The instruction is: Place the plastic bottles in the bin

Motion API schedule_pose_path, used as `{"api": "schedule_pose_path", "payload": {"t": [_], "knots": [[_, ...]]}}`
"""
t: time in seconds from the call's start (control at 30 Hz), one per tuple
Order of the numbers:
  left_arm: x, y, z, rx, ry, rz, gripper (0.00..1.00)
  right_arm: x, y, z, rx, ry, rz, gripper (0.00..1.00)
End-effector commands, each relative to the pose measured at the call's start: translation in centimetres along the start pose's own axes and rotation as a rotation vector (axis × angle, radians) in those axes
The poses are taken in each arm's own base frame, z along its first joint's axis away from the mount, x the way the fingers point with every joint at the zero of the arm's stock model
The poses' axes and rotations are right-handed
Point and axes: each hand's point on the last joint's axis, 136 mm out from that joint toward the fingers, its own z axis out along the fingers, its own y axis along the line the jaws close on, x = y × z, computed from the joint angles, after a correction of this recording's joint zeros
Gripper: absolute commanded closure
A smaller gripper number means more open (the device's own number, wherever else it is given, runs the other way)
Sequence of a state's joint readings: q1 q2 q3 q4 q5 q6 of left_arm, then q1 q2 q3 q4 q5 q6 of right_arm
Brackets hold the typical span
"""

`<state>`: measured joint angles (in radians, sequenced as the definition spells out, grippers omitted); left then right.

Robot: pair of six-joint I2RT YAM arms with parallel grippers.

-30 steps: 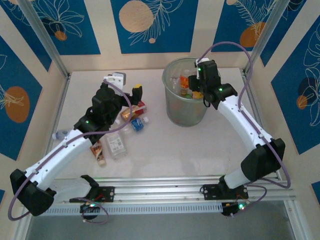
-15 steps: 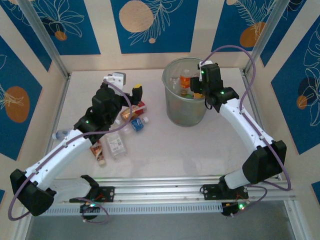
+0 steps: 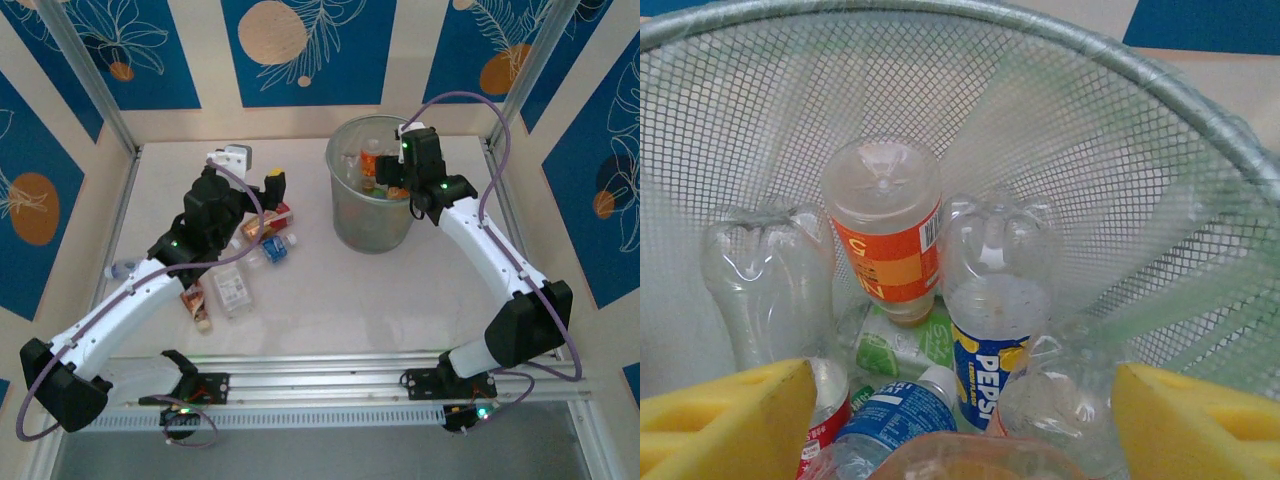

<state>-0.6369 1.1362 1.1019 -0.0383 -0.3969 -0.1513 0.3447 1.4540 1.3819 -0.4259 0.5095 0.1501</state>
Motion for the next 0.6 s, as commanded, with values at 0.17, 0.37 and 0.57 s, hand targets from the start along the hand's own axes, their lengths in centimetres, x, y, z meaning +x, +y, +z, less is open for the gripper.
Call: {"api": "schedule_pose_path", "payload": {"t": [0.17,0.37,0.57], "knots": [[-0.5,0.1,0.2,0.006,-0.022,-0.018,0.01,-4.9,-0.4,-2.3,0.024,-0.119,-0.026,0.21],[-0.5,0.1,0.1,0.004,-0.017,-0.016,0.01,-7.4,-0.1,-3.8,0.030,-0.159,-0.042,0.23],[-0.5,0.2,0.1,0.000,-0.016,-0.018,0.01,-6.4,1.3,-4.6,-0.024,-0.100,-0.034,0.48]]}}
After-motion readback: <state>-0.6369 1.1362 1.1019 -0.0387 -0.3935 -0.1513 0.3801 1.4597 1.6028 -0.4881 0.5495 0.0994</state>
